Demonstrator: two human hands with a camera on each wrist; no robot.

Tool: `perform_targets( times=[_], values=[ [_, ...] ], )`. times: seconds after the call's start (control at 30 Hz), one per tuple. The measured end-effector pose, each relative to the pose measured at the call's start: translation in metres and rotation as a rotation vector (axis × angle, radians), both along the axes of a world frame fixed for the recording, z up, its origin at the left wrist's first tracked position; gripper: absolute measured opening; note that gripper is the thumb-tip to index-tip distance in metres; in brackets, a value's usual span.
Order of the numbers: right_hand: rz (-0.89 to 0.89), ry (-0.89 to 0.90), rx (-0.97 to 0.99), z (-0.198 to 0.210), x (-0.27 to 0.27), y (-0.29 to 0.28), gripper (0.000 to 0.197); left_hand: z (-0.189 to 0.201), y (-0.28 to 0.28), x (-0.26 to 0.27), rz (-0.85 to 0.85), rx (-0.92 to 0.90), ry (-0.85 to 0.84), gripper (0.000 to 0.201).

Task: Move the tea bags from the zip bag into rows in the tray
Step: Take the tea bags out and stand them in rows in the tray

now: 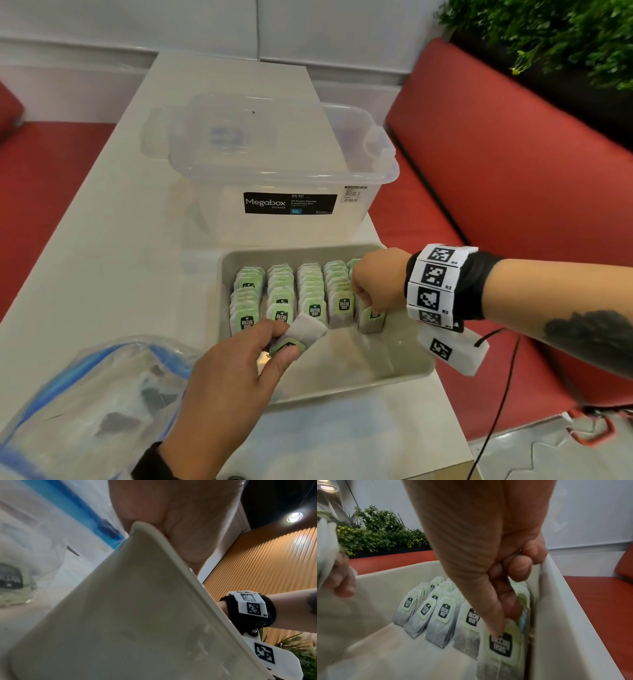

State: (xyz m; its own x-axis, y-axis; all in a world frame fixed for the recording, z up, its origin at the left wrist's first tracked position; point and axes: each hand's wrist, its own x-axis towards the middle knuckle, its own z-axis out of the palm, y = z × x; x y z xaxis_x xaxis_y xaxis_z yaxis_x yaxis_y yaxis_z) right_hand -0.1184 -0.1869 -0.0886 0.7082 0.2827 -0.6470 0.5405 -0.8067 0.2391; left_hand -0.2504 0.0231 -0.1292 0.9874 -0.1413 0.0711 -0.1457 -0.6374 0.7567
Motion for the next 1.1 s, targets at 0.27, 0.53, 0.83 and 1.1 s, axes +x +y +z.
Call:
perform_targets(
  times=[0.27, 0.53, 0.83, 1.1],
  values=[
    [-0.02, -0.008, 0.051, 0.002, 0.004, -0.003, 0.012, 0.005, 0.0, 0.002, 0.005, -0.053, 0.002, 0.014],
    [-0.101, -0.073, 0.608, 0.04, -0.034, 0.018, 0.04, 0.011, 0.01, 0.012, 0.008, 0.083, -0.093, 0.028],
    [-0.103, -0.243, 0.917, 0.023, -0.075, 0.043, 0.007, 0.041, 0.005, 0.008, 0.137, -0.004, -0.14, 0.025],
    [-0.376, -0.111, 1.264, 0.014, -0.093, 0.046, 0.017, 0.048, 0.005, 0.007, 0.212, -0.143, -0.157, 0.011]
  ],
)
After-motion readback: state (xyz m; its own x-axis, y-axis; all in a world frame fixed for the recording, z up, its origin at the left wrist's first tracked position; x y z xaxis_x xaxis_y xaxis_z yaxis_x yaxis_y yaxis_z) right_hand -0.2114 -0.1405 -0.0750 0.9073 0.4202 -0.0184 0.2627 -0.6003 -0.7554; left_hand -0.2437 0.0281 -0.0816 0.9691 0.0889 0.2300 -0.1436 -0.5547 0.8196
